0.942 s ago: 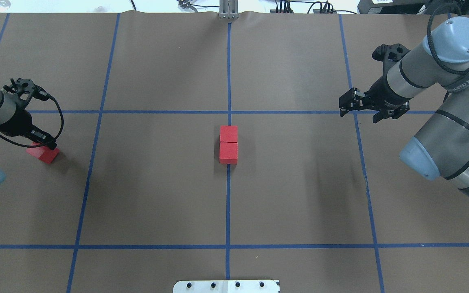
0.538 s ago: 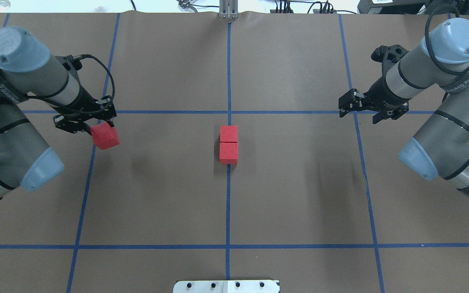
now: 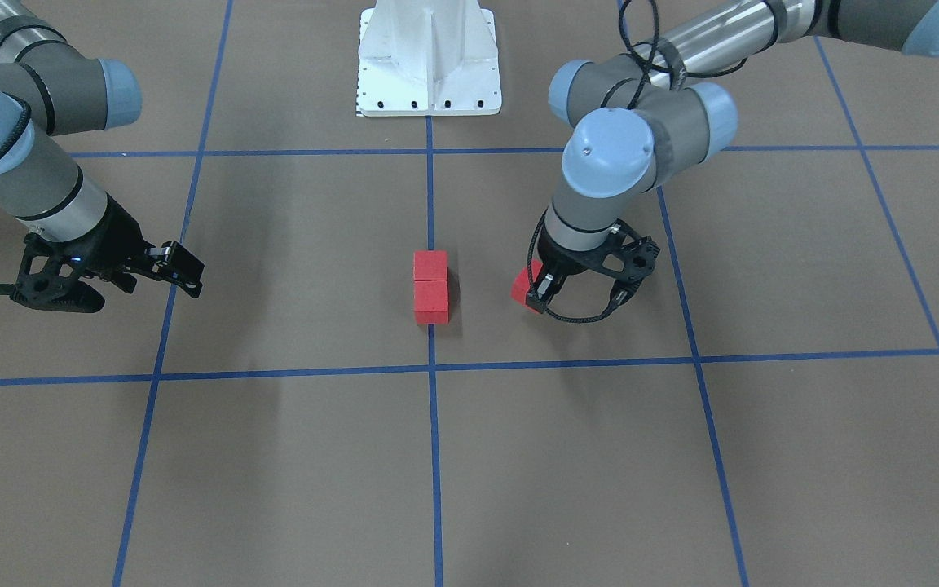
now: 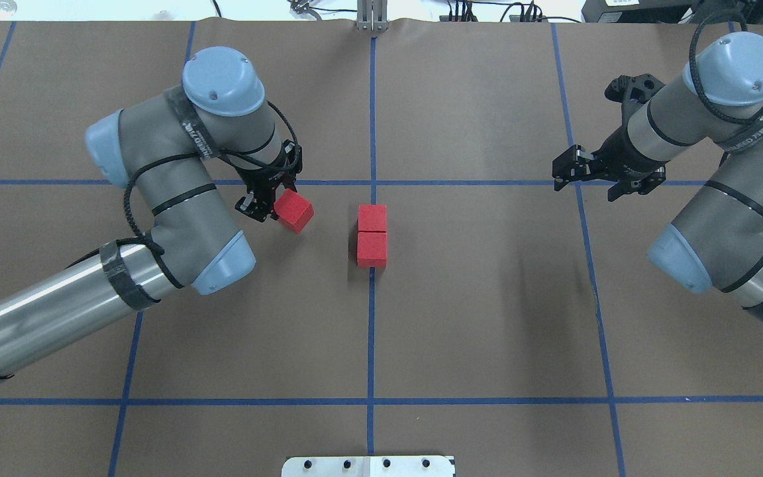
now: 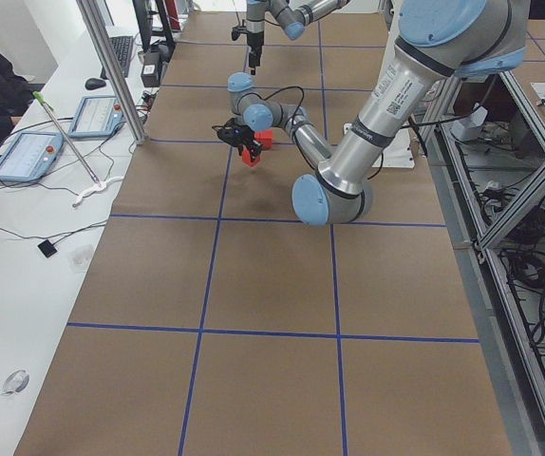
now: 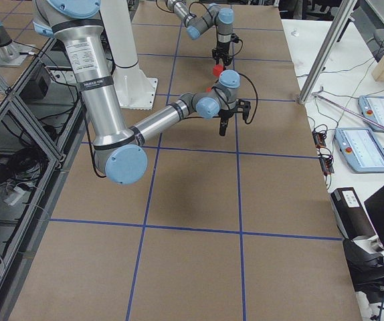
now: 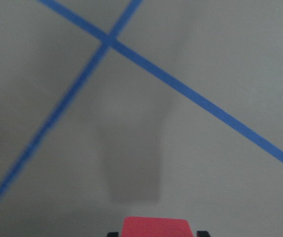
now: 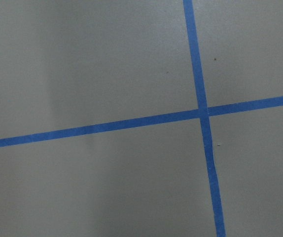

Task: Form red blocks into L shape at center
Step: 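Carry the red cube with the left gripper beside the upper cube of the pair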

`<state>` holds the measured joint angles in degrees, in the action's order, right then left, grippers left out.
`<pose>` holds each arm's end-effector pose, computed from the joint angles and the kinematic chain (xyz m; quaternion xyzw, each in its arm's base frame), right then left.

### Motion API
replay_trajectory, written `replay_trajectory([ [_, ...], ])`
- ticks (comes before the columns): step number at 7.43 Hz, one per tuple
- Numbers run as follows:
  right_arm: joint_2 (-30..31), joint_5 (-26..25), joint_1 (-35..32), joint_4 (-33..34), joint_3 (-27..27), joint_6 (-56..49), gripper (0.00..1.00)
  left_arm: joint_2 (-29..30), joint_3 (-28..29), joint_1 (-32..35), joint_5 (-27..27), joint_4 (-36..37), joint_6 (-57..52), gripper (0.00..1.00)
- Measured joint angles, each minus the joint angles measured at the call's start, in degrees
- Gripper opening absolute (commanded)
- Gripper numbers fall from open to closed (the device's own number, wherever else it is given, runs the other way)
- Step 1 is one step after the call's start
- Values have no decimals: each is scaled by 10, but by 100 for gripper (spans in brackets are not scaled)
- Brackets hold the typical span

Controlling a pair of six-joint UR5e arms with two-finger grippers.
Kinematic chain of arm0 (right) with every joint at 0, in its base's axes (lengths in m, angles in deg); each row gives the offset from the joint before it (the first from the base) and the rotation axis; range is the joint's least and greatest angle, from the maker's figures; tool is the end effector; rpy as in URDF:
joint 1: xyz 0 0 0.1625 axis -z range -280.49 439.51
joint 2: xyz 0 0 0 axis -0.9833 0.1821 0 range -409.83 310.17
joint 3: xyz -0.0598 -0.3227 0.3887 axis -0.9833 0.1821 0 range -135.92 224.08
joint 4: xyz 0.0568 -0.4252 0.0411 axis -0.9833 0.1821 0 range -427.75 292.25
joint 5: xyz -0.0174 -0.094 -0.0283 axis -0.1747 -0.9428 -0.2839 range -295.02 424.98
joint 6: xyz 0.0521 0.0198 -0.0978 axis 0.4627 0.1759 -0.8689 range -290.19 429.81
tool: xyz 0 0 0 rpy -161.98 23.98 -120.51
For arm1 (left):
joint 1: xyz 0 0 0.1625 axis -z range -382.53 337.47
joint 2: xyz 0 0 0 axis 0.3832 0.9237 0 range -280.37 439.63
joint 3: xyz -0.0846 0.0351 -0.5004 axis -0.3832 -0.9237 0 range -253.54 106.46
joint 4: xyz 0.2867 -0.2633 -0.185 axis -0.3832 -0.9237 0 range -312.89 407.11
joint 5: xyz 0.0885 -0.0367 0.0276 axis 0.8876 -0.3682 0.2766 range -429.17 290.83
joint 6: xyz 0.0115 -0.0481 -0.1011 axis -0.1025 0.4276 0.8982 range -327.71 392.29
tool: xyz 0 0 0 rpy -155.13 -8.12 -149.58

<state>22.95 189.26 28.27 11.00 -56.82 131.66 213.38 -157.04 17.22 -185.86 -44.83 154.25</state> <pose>-0.3514 -0.5491 0.4640 -0.0079 -0.4249 0.0827 0.9014 0.5766 -0.5872 0.2968 -0.1948 0.3404 -0.4742 0.7883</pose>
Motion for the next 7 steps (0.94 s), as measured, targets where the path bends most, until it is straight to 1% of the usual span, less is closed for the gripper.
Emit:
replay_trajectory([
  [1, -1, -4, 1, 0, 2, 0, 99, 23, 27, 0, -1, 3, 67, 0],
  [3, -1, -6, 2, 0, 5, 0, 99, 39, 57, -2, -2, 0, 179, 0],
  [5, -1, -6, 3, 0, 6, -1, 99, 49, 63, -9, -2, -3, 256, 0],
  [7, -1, -6, 3, 0, 7, -1, 99, 55, 62, -19, -3, -2, 309, 0],
])
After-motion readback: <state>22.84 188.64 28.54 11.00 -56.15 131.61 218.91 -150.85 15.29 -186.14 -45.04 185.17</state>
